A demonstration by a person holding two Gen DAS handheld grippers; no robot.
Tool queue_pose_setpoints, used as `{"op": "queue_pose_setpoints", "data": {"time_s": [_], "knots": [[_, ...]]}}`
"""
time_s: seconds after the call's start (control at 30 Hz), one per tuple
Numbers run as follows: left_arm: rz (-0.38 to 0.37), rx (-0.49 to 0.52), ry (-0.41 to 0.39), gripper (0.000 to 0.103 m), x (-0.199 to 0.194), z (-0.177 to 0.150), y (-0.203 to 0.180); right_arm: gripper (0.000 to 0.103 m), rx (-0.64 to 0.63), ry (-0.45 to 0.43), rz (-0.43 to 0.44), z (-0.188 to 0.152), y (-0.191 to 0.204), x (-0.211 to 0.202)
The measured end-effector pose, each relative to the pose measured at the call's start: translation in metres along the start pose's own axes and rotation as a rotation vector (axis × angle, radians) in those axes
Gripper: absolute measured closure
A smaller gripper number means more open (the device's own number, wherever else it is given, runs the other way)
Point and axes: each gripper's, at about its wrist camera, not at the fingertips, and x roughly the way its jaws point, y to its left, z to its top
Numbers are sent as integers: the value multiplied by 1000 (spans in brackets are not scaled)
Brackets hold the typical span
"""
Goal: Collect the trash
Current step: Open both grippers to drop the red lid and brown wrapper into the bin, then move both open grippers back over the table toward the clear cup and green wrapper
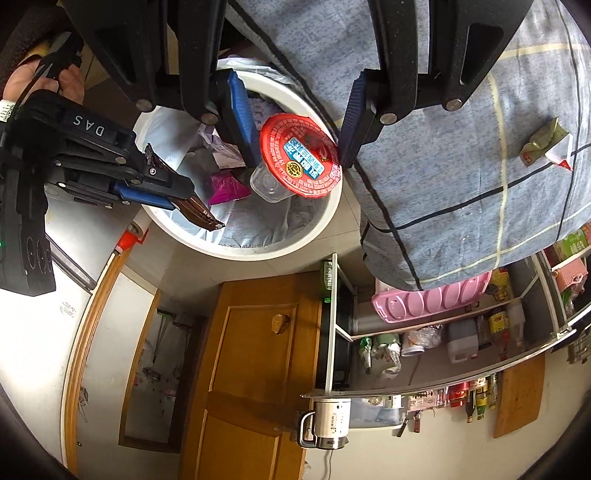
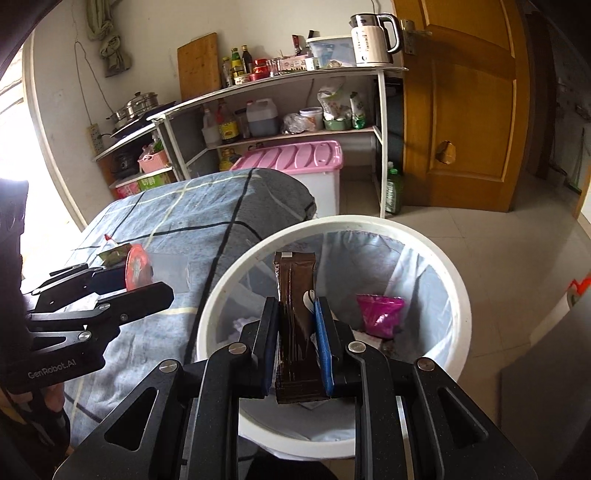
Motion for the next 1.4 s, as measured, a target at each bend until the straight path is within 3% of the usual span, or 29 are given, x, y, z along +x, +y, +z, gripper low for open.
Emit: {"op": "queue_pose_setpoints", "data": {"time_s": [0.27,0.6,0.73,0.8,0.87,1.4], "knots": [[-14,4,61,59,34,0,-12,82,24,50,-61,-3,-24,12],[-31,19,85,58,44,-1,-17,81,32,66,-105,-6,-28,16],[-27,15,78,46,42,-1,-16,81,34,70,-109,-7,-27,16],[-28,11,78,45,41,-1,-15,69,29,68,-116,-7,-26,15],[-27,2,76,45,39,-1,-12,65,36,65,-115,-7,-25,14],[33,-45,16,45,1,-8,19,65,32,37,-71,-3,3,10]]}}
